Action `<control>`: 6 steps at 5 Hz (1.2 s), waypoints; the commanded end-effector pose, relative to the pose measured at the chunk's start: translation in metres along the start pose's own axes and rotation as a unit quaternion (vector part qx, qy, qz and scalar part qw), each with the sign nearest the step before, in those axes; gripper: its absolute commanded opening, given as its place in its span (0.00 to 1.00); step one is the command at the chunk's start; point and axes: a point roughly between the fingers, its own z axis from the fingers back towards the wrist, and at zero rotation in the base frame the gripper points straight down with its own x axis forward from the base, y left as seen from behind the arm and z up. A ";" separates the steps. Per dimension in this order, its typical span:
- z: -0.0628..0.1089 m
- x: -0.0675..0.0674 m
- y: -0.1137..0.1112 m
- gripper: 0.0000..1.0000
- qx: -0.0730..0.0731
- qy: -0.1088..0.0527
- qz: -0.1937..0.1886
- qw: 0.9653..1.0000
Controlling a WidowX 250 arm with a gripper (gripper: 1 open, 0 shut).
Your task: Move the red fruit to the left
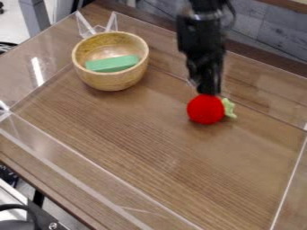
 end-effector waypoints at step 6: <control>-0.033 0.004 -0.036 0.00 -0.022 -0.011 -0.047 0.999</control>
